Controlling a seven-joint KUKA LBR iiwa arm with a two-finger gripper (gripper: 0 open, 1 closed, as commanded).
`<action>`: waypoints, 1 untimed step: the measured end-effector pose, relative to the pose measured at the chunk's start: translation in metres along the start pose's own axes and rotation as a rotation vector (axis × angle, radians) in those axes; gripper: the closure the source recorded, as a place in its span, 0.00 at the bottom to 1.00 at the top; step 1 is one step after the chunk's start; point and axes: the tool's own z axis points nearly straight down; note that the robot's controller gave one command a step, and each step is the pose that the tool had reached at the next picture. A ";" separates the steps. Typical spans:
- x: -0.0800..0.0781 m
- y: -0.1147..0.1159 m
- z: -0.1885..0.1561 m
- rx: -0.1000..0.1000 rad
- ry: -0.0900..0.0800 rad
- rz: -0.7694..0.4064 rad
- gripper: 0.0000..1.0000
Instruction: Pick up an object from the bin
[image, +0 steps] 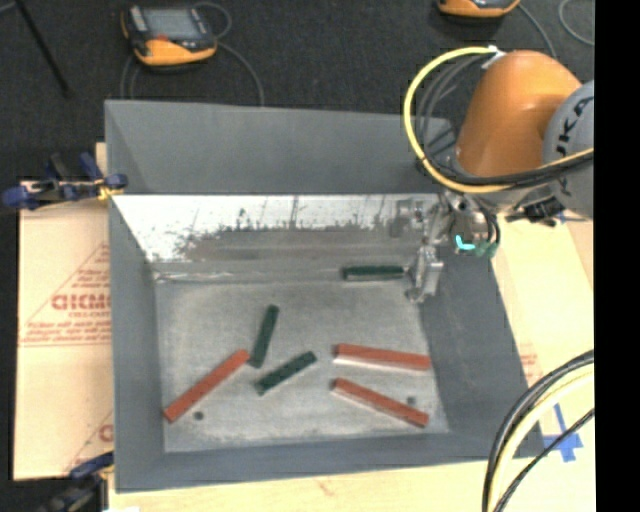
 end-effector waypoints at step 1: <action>-0.002 0.000 -0.005 0.001 -0.008 -0.001 0.00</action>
Offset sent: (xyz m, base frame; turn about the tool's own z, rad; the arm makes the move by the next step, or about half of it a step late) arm -0.0426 0.0107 -0.1375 -0.0434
